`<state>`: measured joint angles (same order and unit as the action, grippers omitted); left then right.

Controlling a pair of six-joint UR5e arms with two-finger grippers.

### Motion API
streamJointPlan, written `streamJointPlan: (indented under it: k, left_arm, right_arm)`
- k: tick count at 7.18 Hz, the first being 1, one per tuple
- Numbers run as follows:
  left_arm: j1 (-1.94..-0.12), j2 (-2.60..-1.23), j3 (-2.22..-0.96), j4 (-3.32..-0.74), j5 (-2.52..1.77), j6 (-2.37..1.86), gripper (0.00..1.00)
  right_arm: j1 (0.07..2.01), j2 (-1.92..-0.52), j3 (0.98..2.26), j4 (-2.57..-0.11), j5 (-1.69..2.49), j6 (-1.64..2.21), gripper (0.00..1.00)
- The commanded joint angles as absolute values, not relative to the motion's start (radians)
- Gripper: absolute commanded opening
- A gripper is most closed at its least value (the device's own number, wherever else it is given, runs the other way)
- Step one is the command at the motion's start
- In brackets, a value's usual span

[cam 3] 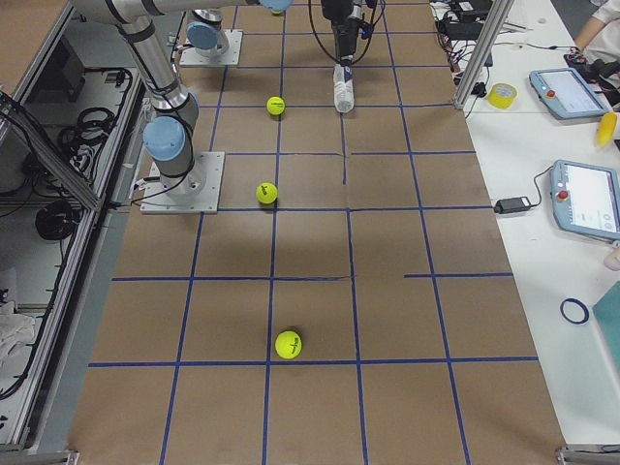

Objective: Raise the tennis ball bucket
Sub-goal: 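Lift the can with the left gripper and swing it upright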

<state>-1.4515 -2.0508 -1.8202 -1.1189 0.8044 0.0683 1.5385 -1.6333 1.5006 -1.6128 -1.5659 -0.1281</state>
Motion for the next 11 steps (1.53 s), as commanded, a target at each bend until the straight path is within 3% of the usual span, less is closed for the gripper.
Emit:
streamJointPlan:
  k: [1, 2, 5, 8, 9, 11]
  left_arm:
    - [-1.453, -2.051, -1.813, -1.117, 0.816, -0.089, 0.22]
    - [-1.454, -2.051, -1.803, -1.114, 0.805, -0.233, 0.0]
    - [-1.459, -2.025, -1.702, -1.086, 0.818, -0.45, 0.0]
    - [-1.488, -2.011, -1.399, -1.17, 0.999, -0.603, 0.0]
    - [-1.543, -2.011, -1.287, -1.193, 1.157, -0.591, 0.0]
    - [-1.638, -2.02, -1.229, -1.255, 1.433, -0.234, 0.0]
  right_arm:
    - [1.539, -1.632, 1.502, -1.617, -1.566, -0.124, 1.0]
    - [1.539, -1.632, 1.502, -1.618, -1.565, -0.126, 1.0]
    - [1.539, -1.632, 1.502, -1.621, -1.565, -0.127, 1.0]
    - [1.529, -1.631, 1.502, -1.623, -1.565, -0.129, 1.0]
    - [1.529, -1.631, 1.502, -1.623, -1.563, -0.13, 1.0]
    - [1.529, -1.631, 1.502, -1.621, -1.565, -0.129, 1.0]
